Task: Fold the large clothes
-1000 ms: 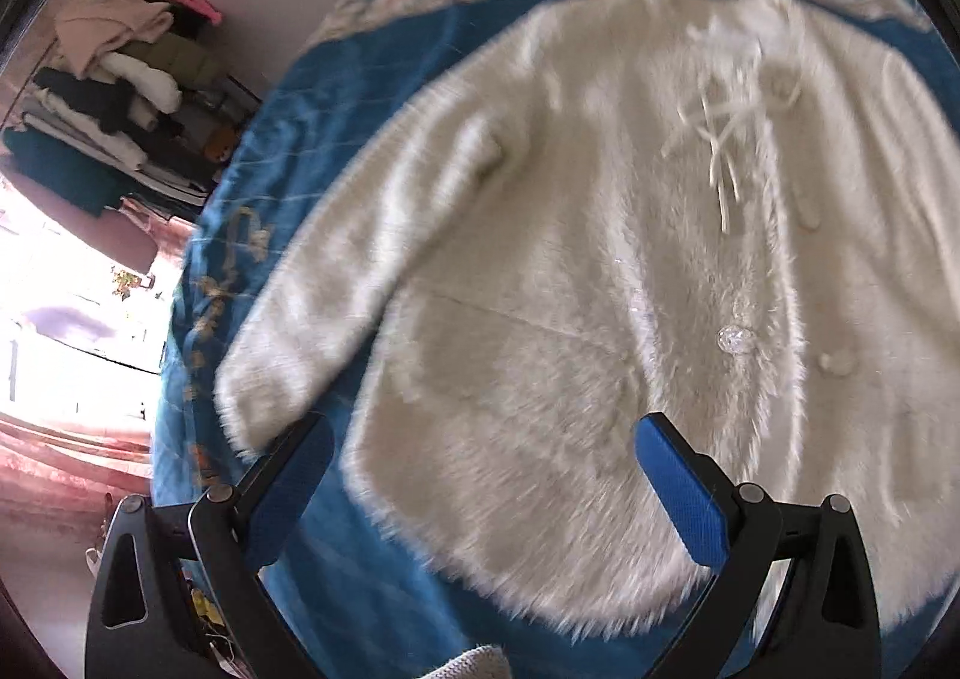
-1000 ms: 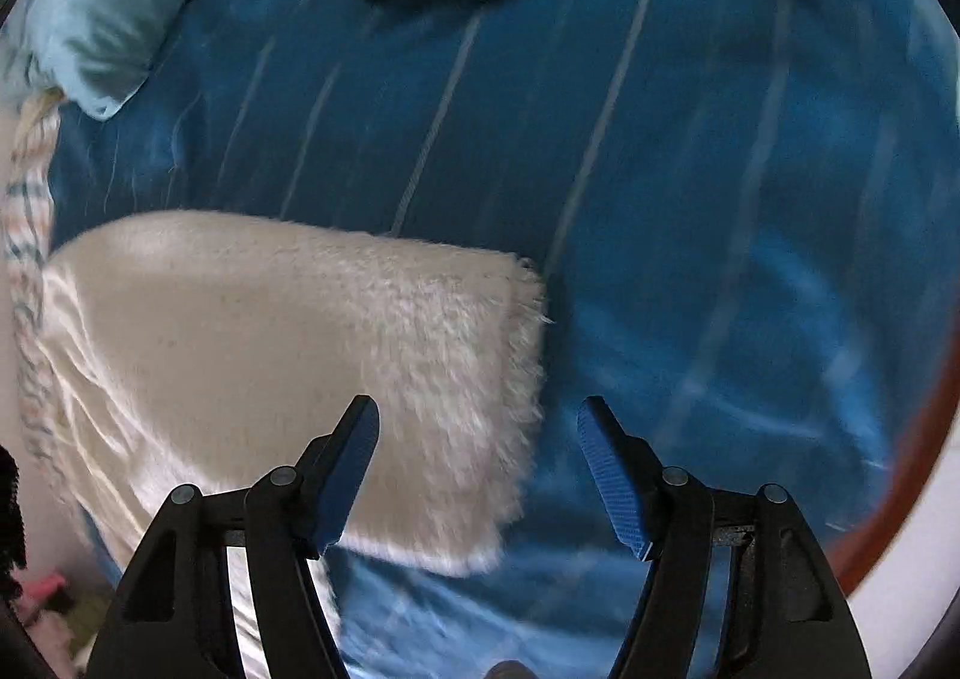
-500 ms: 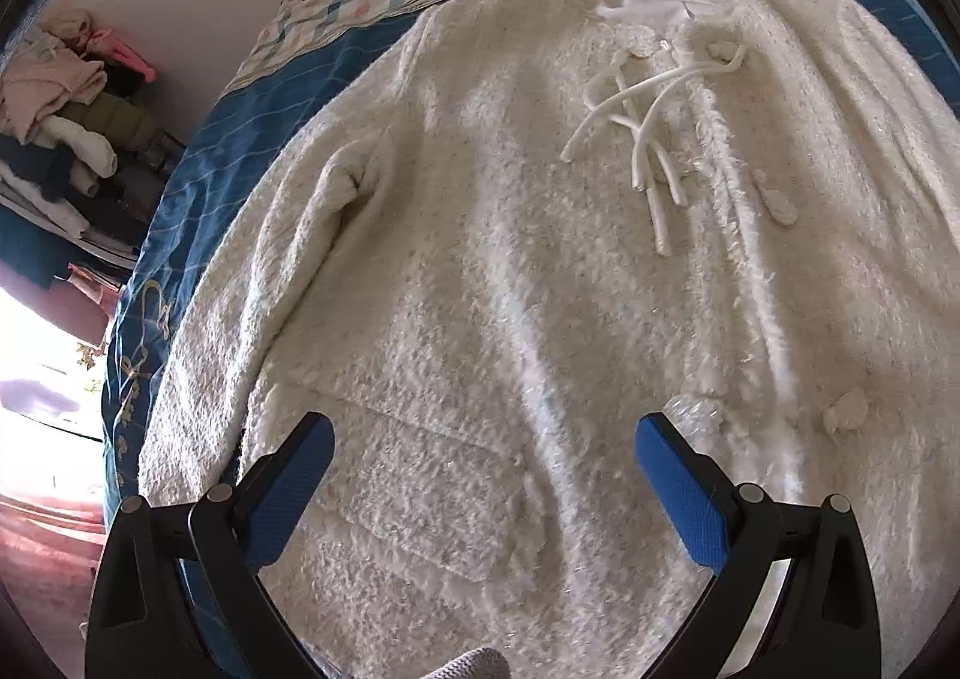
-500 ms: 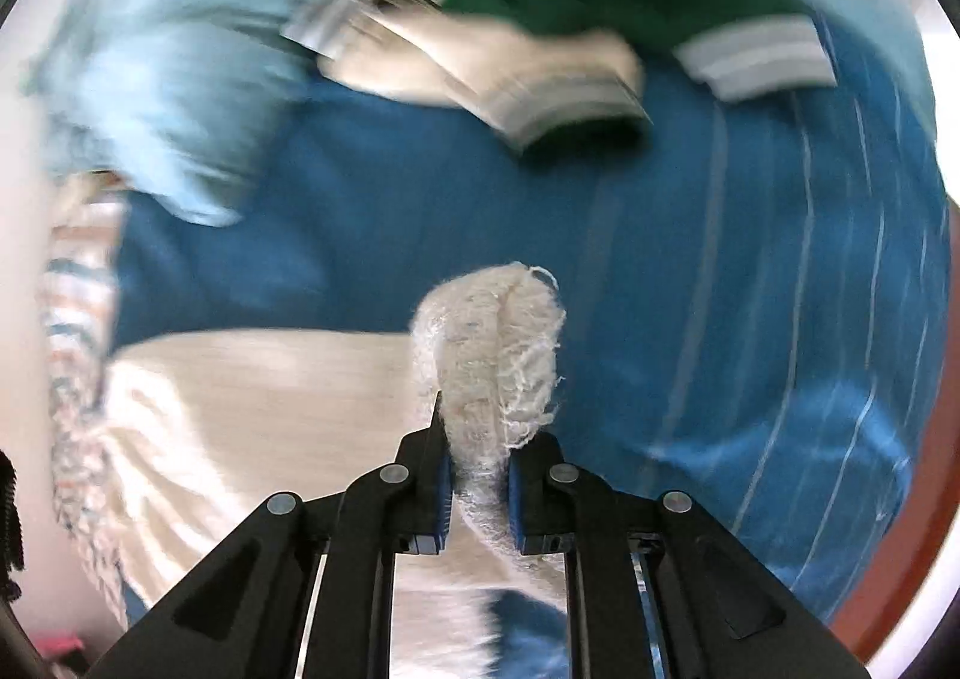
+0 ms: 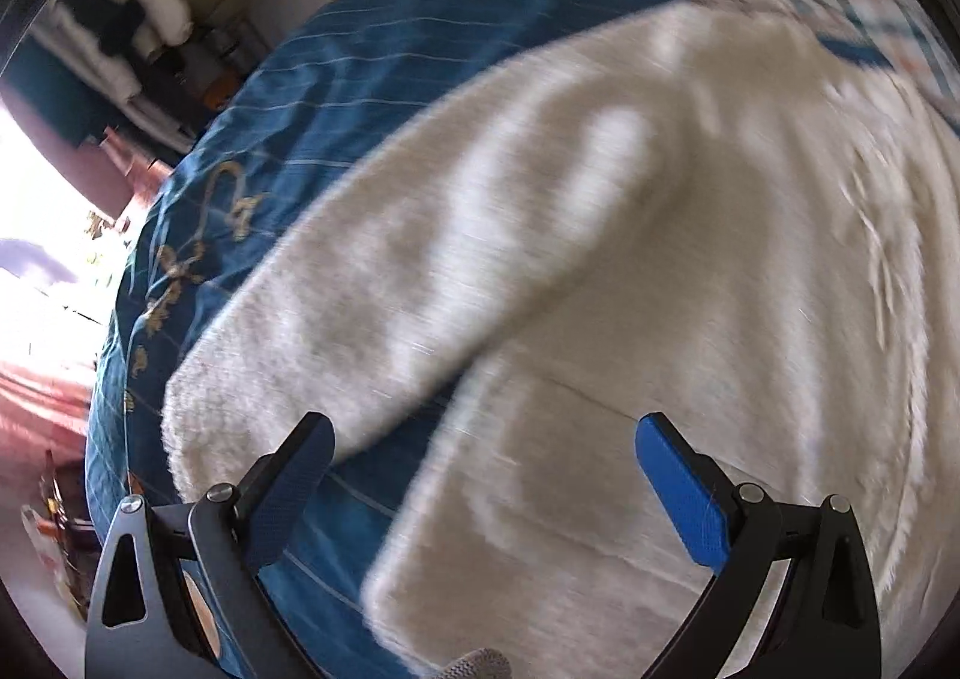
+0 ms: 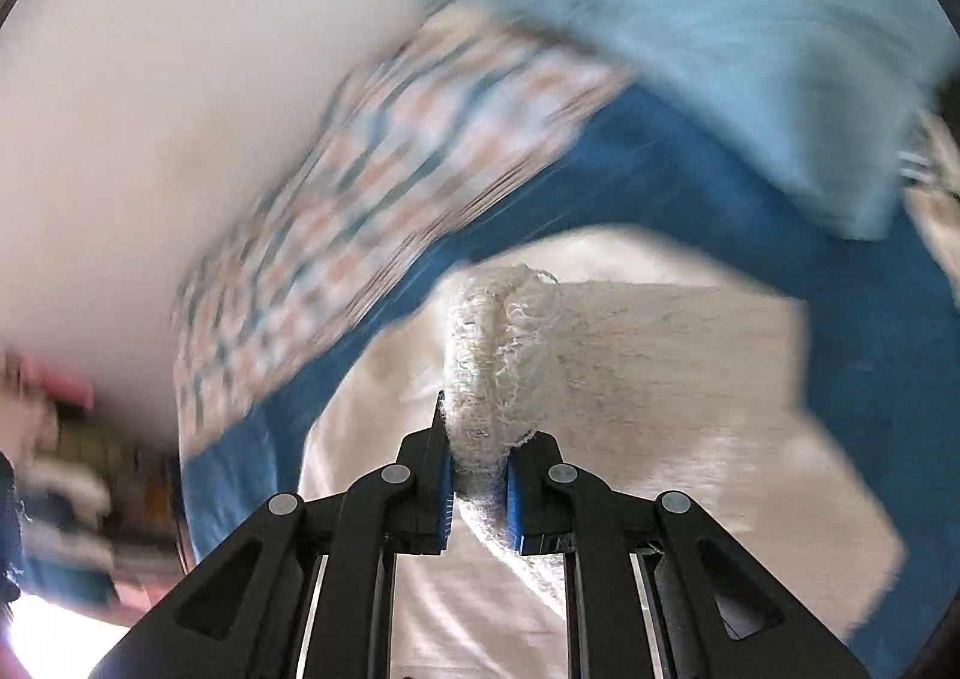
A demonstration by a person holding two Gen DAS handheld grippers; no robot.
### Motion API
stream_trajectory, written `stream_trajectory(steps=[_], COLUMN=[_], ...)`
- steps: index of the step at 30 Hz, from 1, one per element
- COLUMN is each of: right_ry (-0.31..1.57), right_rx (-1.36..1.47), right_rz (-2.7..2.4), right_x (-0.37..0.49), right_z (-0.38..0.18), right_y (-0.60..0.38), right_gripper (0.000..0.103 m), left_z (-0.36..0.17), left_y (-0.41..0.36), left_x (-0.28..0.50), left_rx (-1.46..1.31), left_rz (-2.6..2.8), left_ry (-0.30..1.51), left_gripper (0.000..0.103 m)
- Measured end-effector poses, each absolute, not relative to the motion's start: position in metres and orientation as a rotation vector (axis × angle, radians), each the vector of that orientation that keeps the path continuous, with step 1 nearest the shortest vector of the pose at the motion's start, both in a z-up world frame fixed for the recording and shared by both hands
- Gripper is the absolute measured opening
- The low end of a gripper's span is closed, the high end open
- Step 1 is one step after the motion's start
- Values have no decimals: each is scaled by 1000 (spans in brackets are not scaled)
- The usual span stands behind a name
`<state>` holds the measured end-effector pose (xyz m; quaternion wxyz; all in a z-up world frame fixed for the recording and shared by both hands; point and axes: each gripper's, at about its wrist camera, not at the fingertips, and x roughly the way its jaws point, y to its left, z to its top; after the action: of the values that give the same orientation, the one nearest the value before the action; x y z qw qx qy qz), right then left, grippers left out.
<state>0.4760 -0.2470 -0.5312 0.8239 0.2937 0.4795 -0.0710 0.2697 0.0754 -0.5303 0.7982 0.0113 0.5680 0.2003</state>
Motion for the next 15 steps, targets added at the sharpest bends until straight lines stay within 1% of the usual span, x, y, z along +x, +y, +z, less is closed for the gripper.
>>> stream_trajectory(steps=[3, 4, 5, 7, 8, 10, 11, 12, 13, 14, 15], right_ry=[1184, 1206, 1253, 1339, 1366, 1374, 1362, 1346, 1335, 1310, 1293], right_rx=[452, 416, 343, 224, 185, 205, 261, 332, 364, 416, 449], right_rz=[-18, -10, 13, 73, 94, 173, 236, 280, 287, 288, 285], right_x=[529, 534, 544, 552, 553, 546, 541, 531, 526, 512, 497], right_z=[-600, -611, -635, -675, -689, -697, -693, -684, -678, -668, -660], right_y=[-139, -118, -88, -47, -35, -26, -29, -38, -44, -58, -71], right_gripper=[14, 14, 14, 16, 21, 23, 33, 46, 53, 65, 68], left_z=[-524, -523, -521, -520, -519, -516, -513, -510, -507, -506, -506], left_y=[109, 118, 127, 146, 154, 173, 179, 190, 200, 209, 219], left_x=[267, 266, 263, 256, 253, 243, 235, 226, 216, 207, 196], left_rx=[6, 8, 12, 6, 0, -29, -47, -80, -117, -162, -225], left_rz=[463, 479, 497, 524, 536, 564, 577, 598, 617, 632, 648], left_ry=[1195, 1191, 1190, 1196, 1205, 1220, 1225, 1230, 1239, 1250, 1262], left_gripper=[103, 103, 103, 103, 103, 103, 103, 103, 103, 103, 103])
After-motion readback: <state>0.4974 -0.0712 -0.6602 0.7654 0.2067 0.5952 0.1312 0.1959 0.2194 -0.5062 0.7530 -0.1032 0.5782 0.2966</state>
